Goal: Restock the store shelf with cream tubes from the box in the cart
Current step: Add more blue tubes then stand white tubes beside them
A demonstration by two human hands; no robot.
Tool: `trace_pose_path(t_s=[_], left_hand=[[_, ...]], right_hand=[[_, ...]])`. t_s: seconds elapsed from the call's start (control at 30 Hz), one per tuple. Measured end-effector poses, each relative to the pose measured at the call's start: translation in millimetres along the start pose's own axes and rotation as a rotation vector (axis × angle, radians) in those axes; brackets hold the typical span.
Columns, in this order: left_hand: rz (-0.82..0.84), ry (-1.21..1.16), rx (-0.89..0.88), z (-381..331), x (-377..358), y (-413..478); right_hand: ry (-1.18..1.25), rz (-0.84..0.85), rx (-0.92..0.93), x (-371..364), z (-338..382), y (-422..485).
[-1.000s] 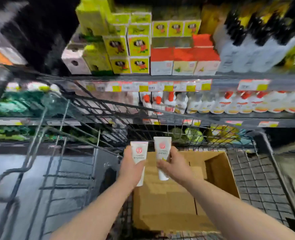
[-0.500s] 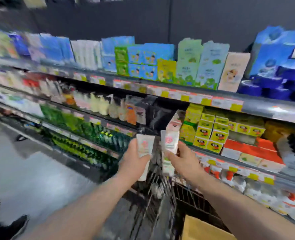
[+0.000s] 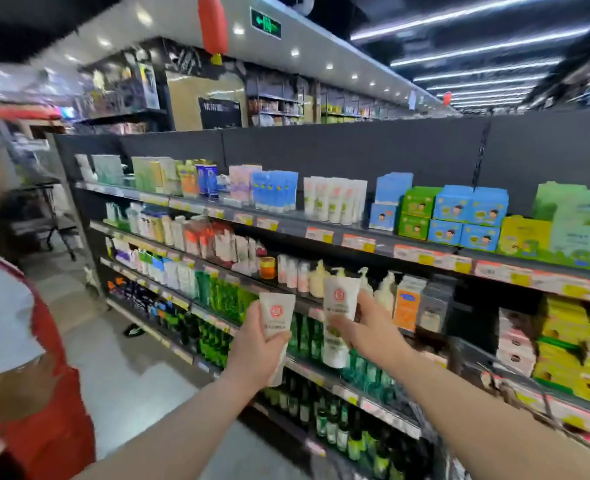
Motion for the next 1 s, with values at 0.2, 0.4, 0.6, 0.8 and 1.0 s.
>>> trace_pose_path(t_s=[0.2, 0.4, 0.6, 0.8, 1.0], left_hand=[[-0.001, -0.04, -0.038, 14.9, 64.9, 29.4], [0.004, -0.051, -0.058, 25.0, 86.9, 70.3], [0.001, -0.032, -0.082, 33.3, 96.3, 135.5], [0.016, -0.048, -0.141, 16.8, 64.8, 229.8], [0.082, -0.095, -0.269, -26.5, 27.7, 327.2]], right_hand=[[-0.031, -0.035, -0.015, -43.0, 46.6, 40.4], [-0.064, -0.034, -0.042, -65.8, 62.6, 82.3], [-0.038, -0.058, 0.009, -77.3, 67.9, 144.2], [-0.121, -0.111, 0.014, -53.4, 50.1, 225.2], [-0.175, -0.233, 0.024, -1.3, 43.2, 320.4]])
Point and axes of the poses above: each hand's wrist, its own y-axis towards the middle knuckle, its own x-axis out of the back of the hand, z = x × y, the point moved 2 cm from there along y, towards the middle knuckle, and after that the axes turned 2 degrees about x, right-handed, at the moved point
